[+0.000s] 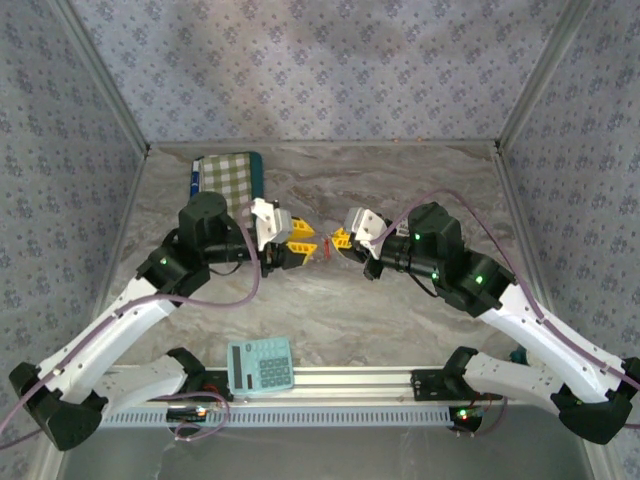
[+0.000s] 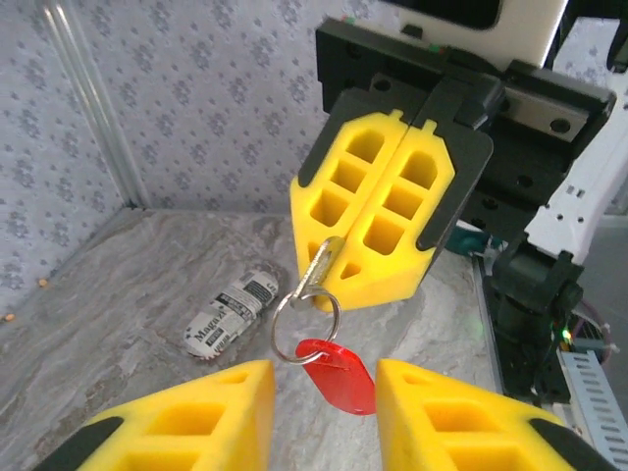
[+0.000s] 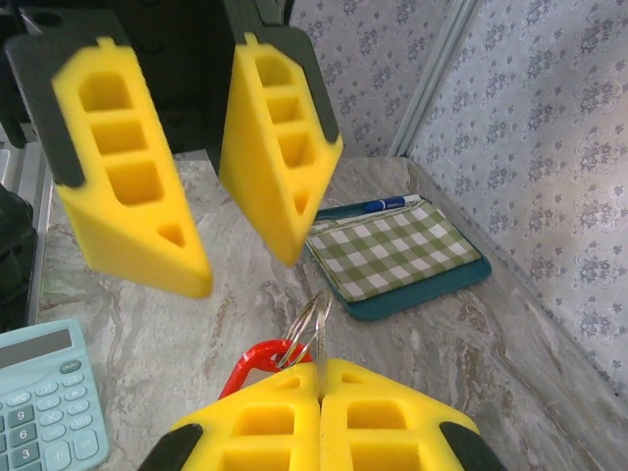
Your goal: Remove the keys from the keyring
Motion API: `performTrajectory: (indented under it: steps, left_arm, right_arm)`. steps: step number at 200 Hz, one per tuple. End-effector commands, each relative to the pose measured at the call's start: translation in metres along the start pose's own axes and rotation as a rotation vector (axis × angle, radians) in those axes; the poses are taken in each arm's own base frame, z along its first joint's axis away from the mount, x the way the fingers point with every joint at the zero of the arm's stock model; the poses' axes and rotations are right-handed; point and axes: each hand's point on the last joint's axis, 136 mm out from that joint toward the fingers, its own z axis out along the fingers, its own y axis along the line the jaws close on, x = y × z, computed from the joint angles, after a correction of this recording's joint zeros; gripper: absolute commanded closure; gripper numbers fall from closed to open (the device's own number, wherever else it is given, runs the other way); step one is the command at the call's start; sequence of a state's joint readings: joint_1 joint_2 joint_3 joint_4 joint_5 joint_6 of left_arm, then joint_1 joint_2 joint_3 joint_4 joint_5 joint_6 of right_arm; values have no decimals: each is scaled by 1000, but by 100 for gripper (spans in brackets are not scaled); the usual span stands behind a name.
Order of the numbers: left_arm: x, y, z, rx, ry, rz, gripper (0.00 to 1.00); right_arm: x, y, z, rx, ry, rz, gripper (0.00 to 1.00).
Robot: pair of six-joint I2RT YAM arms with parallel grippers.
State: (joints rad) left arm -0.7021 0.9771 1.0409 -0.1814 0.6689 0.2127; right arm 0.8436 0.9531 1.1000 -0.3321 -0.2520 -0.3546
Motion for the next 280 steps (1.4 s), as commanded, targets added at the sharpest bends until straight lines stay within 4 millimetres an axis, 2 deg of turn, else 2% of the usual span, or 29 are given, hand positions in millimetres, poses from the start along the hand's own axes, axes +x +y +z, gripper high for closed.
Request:
performTrajectory:
  steps: [1, 27, 89, 107, 145, 157, 160, 197, 235, 280]
  left_arm:
    - [-10, 7, -4, -43, -47, 4, 58]
    - [-12, 7, 0, -15, -50, -5, 49]
    - [-19, 11, 8, 68, -73, -53, 48]
    - [-19, 14, 6, 49, -91, -58, 47]
    - [-8, 22, 11, -40, -160, -63, 37]
    - [-3, 23, 15, -73, -186, -33, 32]
    - [-3, 23, 15, -77, -191, -26, 32]
    - [0, 21, 28, -91, -208, 38, 30]
    - [-5, 34, 32, -151, -237, 65, 29]
    - [-15, 34, 41, -118, -250, 91, 29]
  right_arm:
    - [-13, 1, -8, -4, -55, 8, 100]
    - [-16, 3, -8, -18, -69, 14, 100]
    - [-20, 7, -9, -38, -80, 18, 100]
    - [-21, -1, -9, 0, -77, 33, 100]
    - [-19, -18, -2, 70, -14, 95, 100]
    - [-10, -18, 3, 73, 26, 118, 100]
    - [-22, -21, 0, 83, 3, 117, 100]
    - [-25, -21, 1, 73, -1, 146, 100]
    - [-26, -17, 3, 54, -1, 157, 100]
    - [-28, -12, 1, 35, -12, 163, 100]
